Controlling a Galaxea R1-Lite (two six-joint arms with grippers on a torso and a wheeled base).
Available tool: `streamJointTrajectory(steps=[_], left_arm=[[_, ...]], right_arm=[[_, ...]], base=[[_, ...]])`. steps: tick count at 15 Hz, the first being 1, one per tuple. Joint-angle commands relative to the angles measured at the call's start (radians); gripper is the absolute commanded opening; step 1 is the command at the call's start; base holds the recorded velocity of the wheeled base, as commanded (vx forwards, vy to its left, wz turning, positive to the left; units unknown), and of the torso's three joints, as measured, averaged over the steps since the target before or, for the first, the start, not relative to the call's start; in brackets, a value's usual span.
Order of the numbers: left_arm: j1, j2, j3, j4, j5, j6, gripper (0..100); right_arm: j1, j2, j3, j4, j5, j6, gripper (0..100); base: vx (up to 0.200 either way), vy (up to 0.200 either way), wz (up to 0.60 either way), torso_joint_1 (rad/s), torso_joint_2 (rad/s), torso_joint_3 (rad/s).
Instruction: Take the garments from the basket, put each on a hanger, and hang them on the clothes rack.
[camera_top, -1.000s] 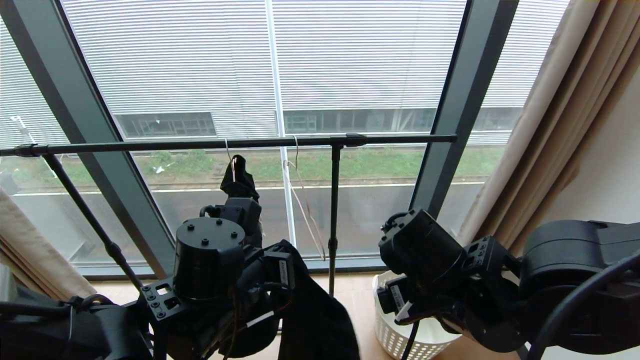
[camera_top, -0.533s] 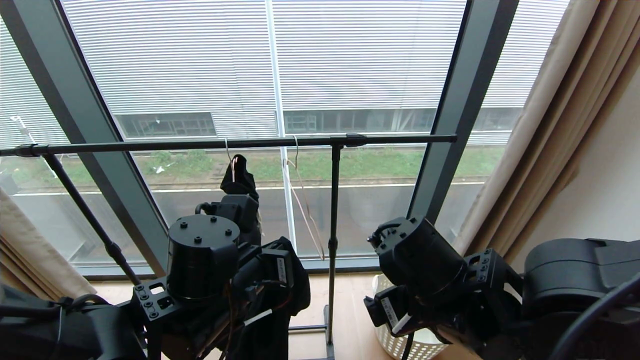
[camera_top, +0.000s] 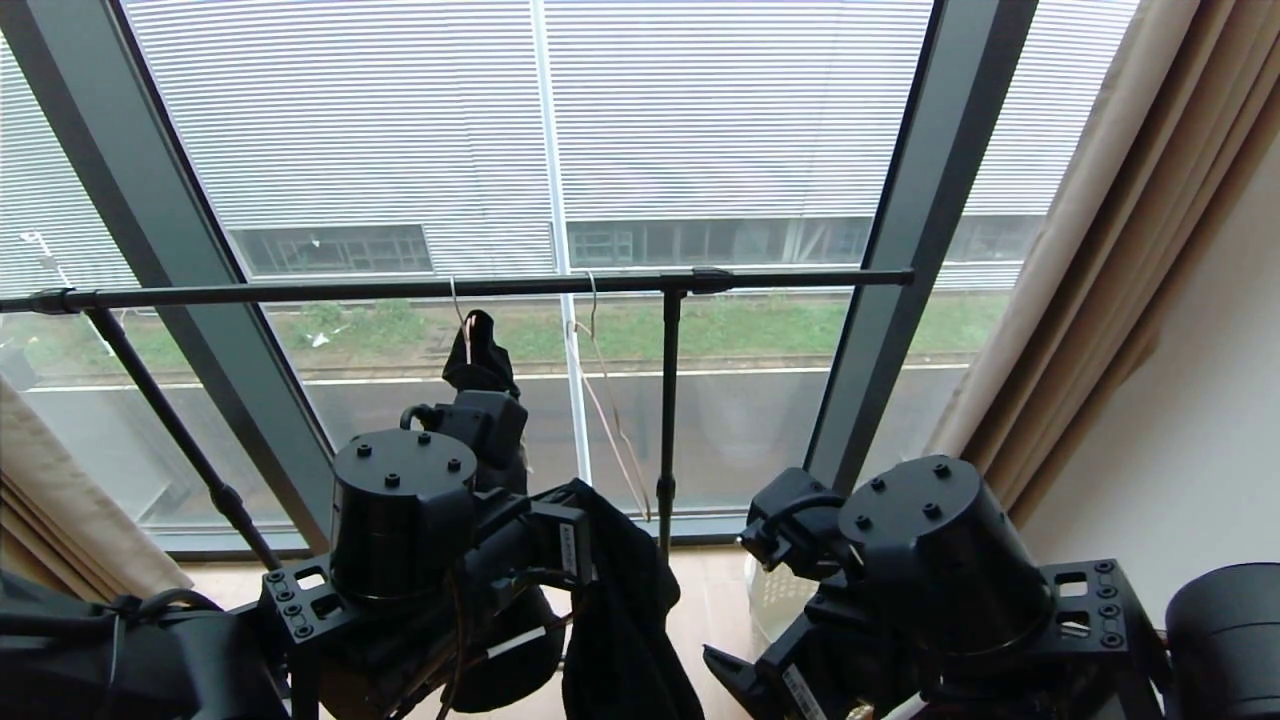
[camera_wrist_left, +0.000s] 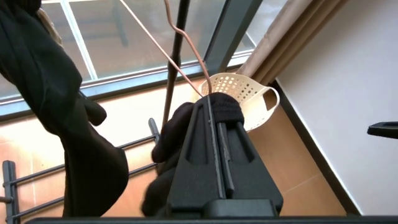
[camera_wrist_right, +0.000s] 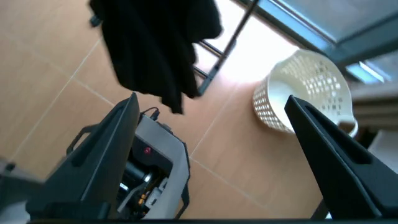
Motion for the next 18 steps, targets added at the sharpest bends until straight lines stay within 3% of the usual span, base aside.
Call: streamJointTrajectory(steps=[1, 6, 8, 12, 18], left_arm=[[-0.010, 0.003, 0.001, -0.001, 0.000, -0.001, 0], [-0.044, 0.003, 0.004, -0.001, 0.000, 0.000, 0], [-0.045, 0.003, 0.004, -0.001, 0.000, 0.000, 0], [-0.053, 0.003, 0.004, -0.001, 0.000, 0.000, 0], [-0.053, 0.003, 0.002, -0.001, 0.000, 0.000, 0]], right_arm=[[0.006, -0.041, 0.008, -0.023, 0.002, -0.020, 100], [0.049, 0.077, -0.045, -0.237, -0.008, -0.137, 100], [0.052, 0.148, -0.105, -0.284, -0.048, -0.139, 100], [0.049, 0.231, -0.200, -0.292, -0.067, -0.137, 100], [0.029, 0.273, -0.206, -0.313, -0.070, -0.135, 100]], base=[[0.000, 0.000, 0.00, 0.000, 0.00, 0.000], [0.000, 0.000, 0.00, 0.000, 0.00, 0.000], [0.000, 0.000, 0.00, 0.000, 0.00, 0.000], [0.000, 0.000, 0.00, 0.000, 0.00, 0.000], [0.000, 0.000, 0.00, 0.000, 0.00, 0.000]])
